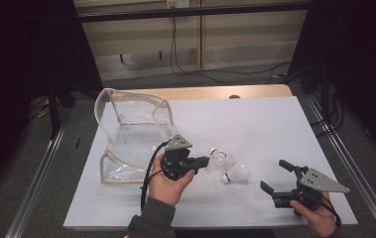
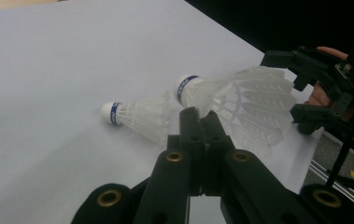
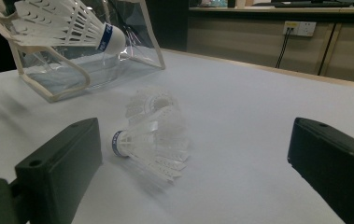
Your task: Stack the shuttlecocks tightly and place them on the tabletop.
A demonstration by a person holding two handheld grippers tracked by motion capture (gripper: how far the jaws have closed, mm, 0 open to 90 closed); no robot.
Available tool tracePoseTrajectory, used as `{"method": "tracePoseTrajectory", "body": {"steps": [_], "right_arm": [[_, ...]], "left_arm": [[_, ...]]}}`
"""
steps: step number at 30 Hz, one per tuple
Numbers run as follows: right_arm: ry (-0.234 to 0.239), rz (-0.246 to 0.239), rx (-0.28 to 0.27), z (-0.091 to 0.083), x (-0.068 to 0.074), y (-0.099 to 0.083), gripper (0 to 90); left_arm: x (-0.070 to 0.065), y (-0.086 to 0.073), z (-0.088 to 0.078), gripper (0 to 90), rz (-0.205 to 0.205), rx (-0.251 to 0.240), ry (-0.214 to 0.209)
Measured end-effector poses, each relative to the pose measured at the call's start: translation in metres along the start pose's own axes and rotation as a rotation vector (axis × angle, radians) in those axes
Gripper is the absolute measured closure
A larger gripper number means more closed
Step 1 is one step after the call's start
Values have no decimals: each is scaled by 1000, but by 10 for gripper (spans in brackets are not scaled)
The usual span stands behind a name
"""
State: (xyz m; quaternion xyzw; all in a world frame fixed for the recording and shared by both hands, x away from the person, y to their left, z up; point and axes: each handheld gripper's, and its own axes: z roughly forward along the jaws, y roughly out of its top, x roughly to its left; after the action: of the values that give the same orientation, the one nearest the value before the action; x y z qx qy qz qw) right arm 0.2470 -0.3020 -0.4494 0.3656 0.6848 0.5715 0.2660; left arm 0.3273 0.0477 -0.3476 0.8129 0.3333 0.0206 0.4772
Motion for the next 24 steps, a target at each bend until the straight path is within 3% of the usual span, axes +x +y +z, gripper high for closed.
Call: {"method": "tracePoseTrajectory", "body": {"steps": [12, 24], "right_arm": [[-8, -4, 2, -1, -1, 0, 21], [-6, 1, 0, -2, 0, 0, 22]], "left_arm": [[4, 32, 14, 900, -16, -4, 24], [7, 51, 23, 900, -29, -16, 56]]}}
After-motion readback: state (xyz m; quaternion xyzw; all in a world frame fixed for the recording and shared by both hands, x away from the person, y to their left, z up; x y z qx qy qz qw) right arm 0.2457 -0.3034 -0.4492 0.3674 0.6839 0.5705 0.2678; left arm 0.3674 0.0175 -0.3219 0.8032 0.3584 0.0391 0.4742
